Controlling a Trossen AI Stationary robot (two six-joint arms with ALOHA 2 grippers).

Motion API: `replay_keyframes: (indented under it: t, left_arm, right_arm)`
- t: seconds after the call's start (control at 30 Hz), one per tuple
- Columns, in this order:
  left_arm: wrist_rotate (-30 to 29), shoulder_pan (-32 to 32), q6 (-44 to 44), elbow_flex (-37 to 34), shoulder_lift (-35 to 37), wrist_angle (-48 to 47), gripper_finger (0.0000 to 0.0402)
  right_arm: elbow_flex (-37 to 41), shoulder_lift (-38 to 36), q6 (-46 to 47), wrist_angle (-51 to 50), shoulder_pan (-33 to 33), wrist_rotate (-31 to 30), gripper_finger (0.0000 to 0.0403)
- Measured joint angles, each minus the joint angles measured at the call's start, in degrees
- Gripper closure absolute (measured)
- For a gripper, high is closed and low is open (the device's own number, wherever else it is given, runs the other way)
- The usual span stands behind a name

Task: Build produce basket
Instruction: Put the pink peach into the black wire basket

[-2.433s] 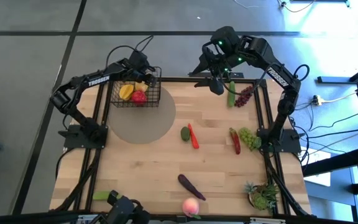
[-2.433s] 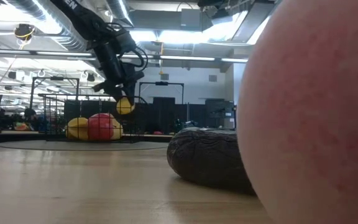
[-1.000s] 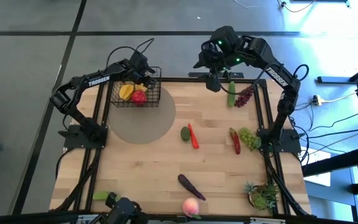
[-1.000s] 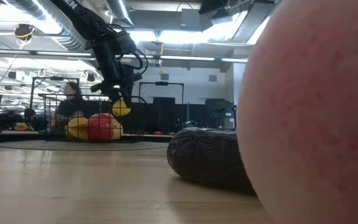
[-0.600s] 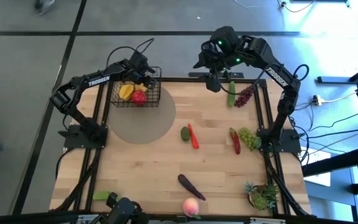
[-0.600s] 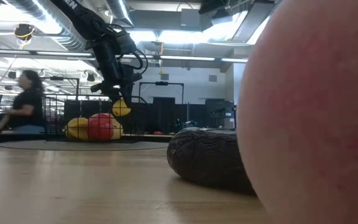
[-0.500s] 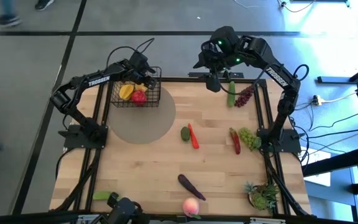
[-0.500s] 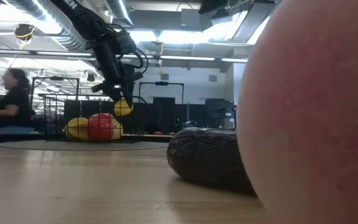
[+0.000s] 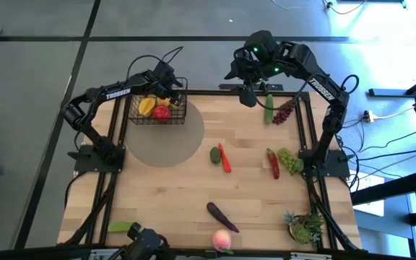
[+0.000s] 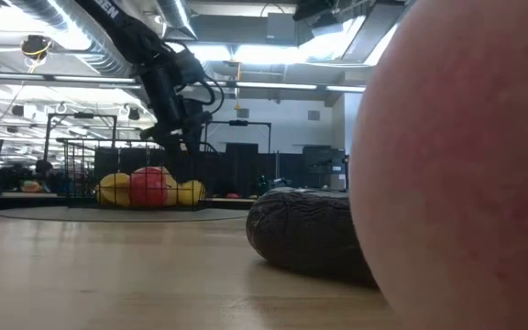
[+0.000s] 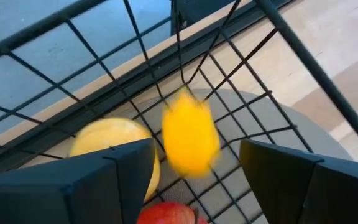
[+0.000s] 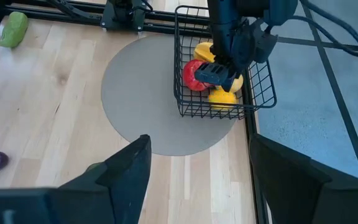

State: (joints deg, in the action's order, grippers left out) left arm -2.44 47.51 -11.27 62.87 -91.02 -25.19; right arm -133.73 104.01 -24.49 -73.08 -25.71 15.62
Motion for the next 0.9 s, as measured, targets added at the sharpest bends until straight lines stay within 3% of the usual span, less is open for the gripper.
replay_keyframes:
  t: [0.2, 0.37, 0.63, 0.9]
  left_arm:
    - [0.0, -0.02, 5.62, 0.0, -0.79, 0.26, 0.0173]
    - [0.0, 0.19, 4.46, -0.01, 2.11, -1.65, 0.0173]
    - [0.42, -2.0, 3.96, 0.0, 12.87, -7.17, 0.0175]
    - [3.55, -8.71, 3.96, 0.0, 23.33, -11.29, 0.0175]
  right_arm:
    - [0.02, 0.0, 0.0, 0.0, 0.0, 0.0, 0.0141]
    - [0.02, -0.03, 0.0, 0.0, 0.0, 0.0, 0.0141]
    - [0.02, -0.03, 0.0, 0.0, 0.0, 0.0, 0.0141]
    - [0.02, -0.03, 0.0, -0.01, 0.0, 0.0, 0.0141]
